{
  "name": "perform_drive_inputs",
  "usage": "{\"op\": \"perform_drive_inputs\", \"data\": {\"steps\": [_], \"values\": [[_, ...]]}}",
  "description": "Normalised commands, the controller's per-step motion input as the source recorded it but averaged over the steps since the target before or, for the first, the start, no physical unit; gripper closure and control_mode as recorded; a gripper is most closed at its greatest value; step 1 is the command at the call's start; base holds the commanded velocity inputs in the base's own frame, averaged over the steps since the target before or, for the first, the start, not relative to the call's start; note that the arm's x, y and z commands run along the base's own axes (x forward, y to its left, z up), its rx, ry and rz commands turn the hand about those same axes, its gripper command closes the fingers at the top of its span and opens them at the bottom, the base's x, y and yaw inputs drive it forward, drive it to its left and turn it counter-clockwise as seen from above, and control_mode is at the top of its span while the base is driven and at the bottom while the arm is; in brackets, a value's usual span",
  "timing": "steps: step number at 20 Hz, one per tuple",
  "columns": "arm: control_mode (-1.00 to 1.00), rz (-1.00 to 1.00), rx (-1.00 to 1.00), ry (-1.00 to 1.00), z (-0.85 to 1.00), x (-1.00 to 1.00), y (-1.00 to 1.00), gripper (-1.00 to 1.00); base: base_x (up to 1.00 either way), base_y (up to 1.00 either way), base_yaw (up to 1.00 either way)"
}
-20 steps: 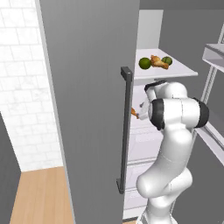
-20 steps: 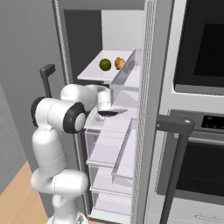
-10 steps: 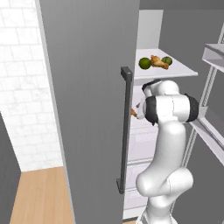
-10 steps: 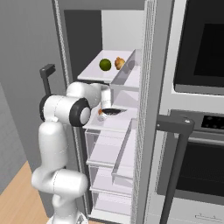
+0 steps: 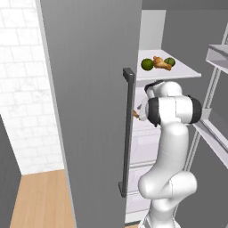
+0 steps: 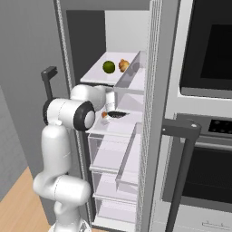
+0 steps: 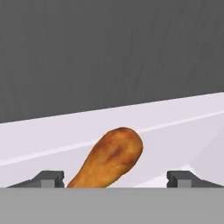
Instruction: Place one lime and one chicken drumstick in each tupperware on the nearby counter, to pack two identical lunches.
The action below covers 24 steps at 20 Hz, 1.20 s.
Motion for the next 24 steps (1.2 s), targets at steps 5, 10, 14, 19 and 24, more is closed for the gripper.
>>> {"op": "perform_drive_inputs", "data": {"steps": [5, 10, 14, 19, 24], "values": [[-1.0, 0.01, 0.0, -0.07, 0.0, -0.13, 0.1, -1.0, 0.0, 0.0, 0.0], [-1.0, 0.0, -0.02, 0.04, -0.17, 0.25, 0.09, -1.0, 0.0, 0.0, 0.0], [-1.0, 0.0, -0.05, 0.08, -0.18, 0.34, 0.05, 1.0, 0.0, 0.0, 0.0], [-1.0, 0.0, -0.06, 0.12, -0.21, 0.08, 0.03, 1.0, 0.0, 0.0, 0.0], [-1.0, 0.0, -0.01, 0.0, -0.04, 0.0, 0.0, 1.0, 0.0, 0.0, 0.0]]}}
